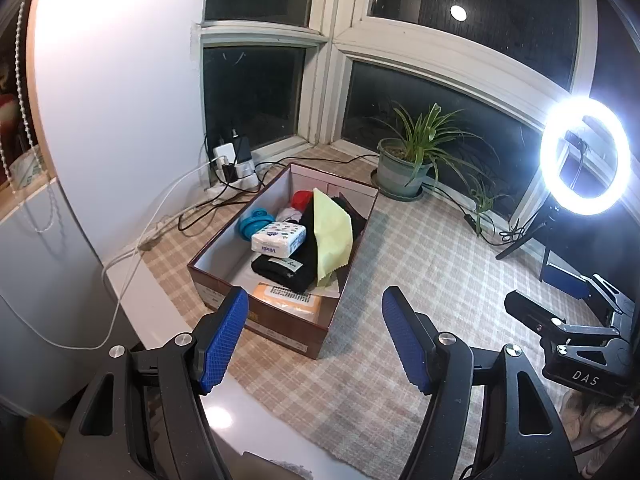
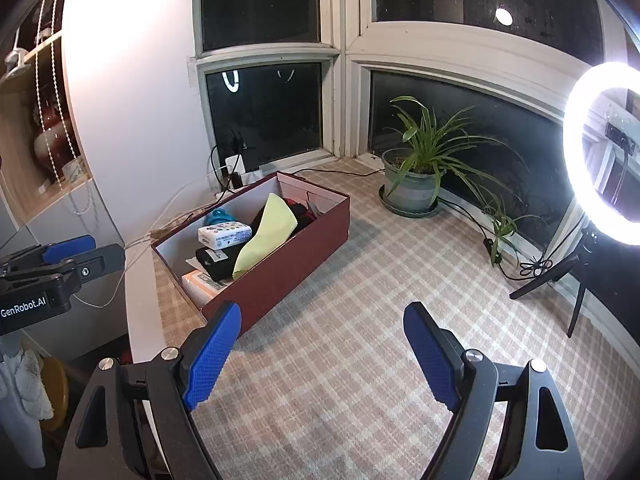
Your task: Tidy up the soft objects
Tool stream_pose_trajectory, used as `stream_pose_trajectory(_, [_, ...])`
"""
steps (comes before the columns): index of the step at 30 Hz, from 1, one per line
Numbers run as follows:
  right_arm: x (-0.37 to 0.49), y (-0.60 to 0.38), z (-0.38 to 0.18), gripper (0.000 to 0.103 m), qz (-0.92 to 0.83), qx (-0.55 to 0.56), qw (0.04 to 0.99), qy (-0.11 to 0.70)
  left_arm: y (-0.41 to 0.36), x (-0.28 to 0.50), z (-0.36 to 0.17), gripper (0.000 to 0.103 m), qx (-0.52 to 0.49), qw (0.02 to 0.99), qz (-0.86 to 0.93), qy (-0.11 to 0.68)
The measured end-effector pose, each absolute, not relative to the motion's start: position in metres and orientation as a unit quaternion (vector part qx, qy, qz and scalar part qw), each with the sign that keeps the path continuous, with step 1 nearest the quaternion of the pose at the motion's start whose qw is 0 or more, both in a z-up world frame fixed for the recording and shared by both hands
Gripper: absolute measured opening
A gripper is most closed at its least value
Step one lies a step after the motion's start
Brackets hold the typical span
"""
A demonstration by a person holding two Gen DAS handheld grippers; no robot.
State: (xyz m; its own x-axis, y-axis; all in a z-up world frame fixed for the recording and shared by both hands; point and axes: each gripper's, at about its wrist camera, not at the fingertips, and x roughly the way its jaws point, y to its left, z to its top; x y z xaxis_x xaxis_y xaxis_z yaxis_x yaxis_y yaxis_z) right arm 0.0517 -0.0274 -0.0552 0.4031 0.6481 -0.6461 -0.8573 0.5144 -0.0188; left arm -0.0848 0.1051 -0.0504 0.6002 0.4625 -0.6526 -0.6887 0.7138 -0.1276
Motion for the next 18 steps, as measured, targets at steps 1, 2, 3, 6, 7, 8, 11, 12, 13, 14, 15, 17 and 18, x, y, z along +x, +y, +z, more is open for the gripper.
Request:
stream_pose_trajectory(1, [0.0518, -0.0278, -0.0554, 0.08, 0.459, -0.177, 0.819, 0.296, 0.1051, -0.0848, -0.0504, 0.075, -0.187, 0.875, 0.329, 0.303])
stream_pose_trajectory(2, [0.0523, -0.0281, -0.0556, 0.08, 0.459, -0.177, 0.819, 0.296, 0.1046, -0.0845, -0.0503, 0.077, -0.185, 0.875, 0.331, 0.302])
stream_pose_trajectory(3, [0.0524, -0.0283, -0.0559, 0.08, 0.458, -0.177, 0.819, 0.296, 0.1048, -0.0846, -0.0502, 0.077, -0.184, 0.875, 0.331, 0.302])
stream_pose_trajectory(6, [0.0528, -0.0285, -0.0566, 0.08, 0.458, -0.178, 0.819, 0.297, 0.1049, -0.0839, -0.0503, 0.077, -0.186, 0.874, 0.331, 0.303])
stream_pose_trajectory(7, [0.053, -0.0284, -0.057, 0.08, 0.457, -0.179, 0.819, 0.297, 0.1047, -0.084, -0.0504, 0.077, -0.187, 0.874, 0.331, 0.303])
stream_pose_trajectory(8, [0.0531, -0.0287, -0.0573, 0.08, 0.457, -0.179, 0.819, 0.298, 0.1052, -0.0838, -0.0507, 0.077, -0.189, 0.873, 0.332, 0.303])
stream_pose_trajectory(11, [0.054, -0.0301, -0.0589, 0.08, 0.456, -0.181, 0.819, 0.299, 0.1083, -0.0841, -0.0518, 0.077, -0.198, 0.871, 0.331, 0.303])
stream_pose_trajectory(12, [0.054, -0.0306, -0.059, 0.08, 0.455, -0.181, 0.819, 0.299, 0.1091, -0.0837, -0.0522, 0.077, -0.2, 0.871, 0.33, 0.304])
stream_pose_trajectory(13, [0.0543, -0.0307, -0.0591, 0.08, 0.455, -0.181, 0.819, 0.299, 0.1094, -0.0833, -0.0523, 0.077, -0.199, 0.871, 0.331, 0.304])
stream_pose_trajectory(14, [0.0544, -0.0306, -0.0591, 0.08, 0.455, -0.181, 0.819, 0.299, 0.1097, -0.0835, -0.0524, 0.077, -0.198, 0.872, 0.331, 0.303])
stream_pose_trajectory(15, [0.0548, -0.031, -0.0594, 0.08, 0.455, -0.181, 0.819, 0.3, 0.11, -0.0835, -0.0526, 0.077, -0.198, 0.873, 0.329, 0.302])
stream_pose_trajectory(17, [0.0559, -0.0317, -0.0602, 0.08, 0.454, -0.18, 0.819, 0.302, 0.1109, -0.0843, -0.0528, 0.077, -0.198, 0.874, 0.326, 0.299])
stream_pose_trajectory(18, [0.0561, -0.0327, -0.0605, 0.08, 0.453, -0.178, 0.819, 0.302, 0.1115, -0.0847, -0.0528, 0.077, -0.198, 0.875, 0.326, 0.299])
